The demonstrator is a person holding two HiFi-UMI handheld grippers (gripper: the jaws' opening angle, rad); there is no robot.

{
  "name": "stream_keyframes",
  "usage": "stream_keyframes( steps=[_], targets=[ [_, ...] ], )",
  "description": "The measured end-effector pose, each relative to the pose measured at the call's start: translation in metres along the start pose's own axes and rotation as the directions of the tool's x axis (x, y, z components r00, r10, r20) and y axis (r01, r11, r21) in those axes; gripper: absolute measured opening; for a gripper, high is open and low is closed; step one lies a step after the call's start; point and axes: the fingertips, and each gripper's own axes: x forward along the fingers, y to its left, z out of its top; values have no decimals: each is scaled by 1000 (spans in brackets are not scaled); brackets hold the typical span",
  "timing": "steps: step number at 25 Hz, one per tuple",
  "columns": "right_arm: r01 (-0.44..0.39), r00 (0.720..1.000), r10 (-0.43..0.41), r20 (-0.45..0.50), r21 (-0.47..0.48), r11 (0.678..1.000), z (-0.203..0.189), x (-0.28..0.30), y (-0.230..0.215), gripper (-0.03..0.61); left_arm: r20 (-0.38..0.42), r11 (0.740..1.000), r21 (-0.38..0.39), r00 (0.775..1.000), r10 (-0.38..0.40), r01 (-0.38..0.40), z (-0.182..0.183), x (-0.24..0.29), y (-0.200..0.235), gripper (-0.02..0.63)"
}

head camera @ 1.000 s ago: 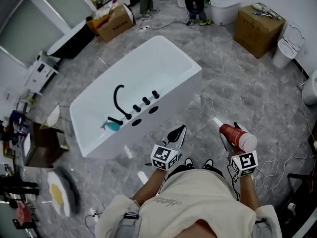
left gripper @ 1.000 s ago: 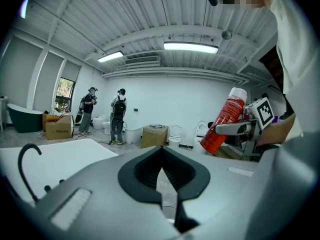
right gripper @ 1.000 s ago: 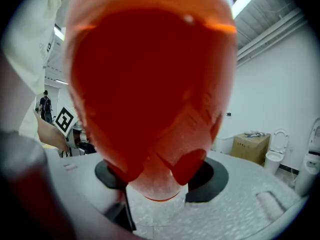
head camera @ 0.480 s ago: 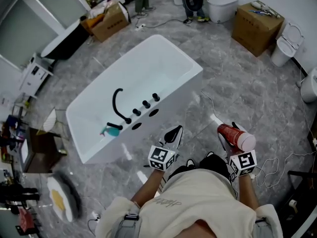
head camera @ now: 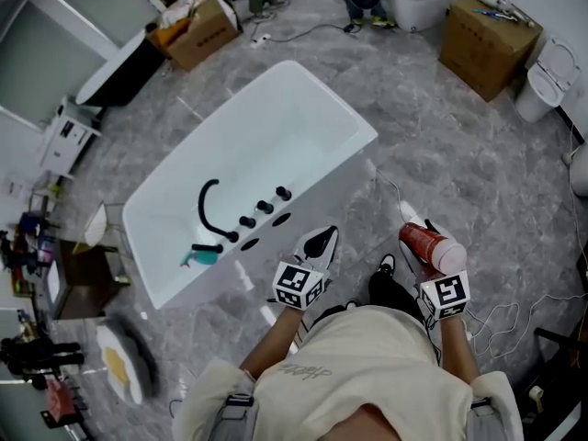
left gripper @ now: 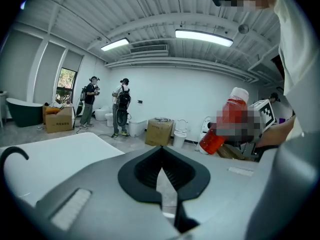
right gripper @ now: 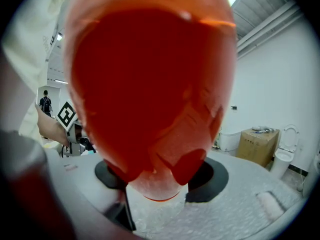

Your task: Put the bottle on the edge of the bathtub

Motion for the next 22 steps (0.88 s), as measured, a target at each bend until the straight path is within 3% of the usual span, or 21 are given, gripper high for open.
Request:
stream_keyframes(
  steps=[8, 22],
  targets=[
    [-36, 999, 37, 10, -42, 998, 18, 47, -57, 285, 37, 999, -20, 998, 47, -47, 46, 52, 22, 11],
    [-152, 985, 144, -100, -79, 985, 6, 111, -73, 285, 11, 984, -108, 990, 141, -139, 37, 73, 57, 11]
  ],
)
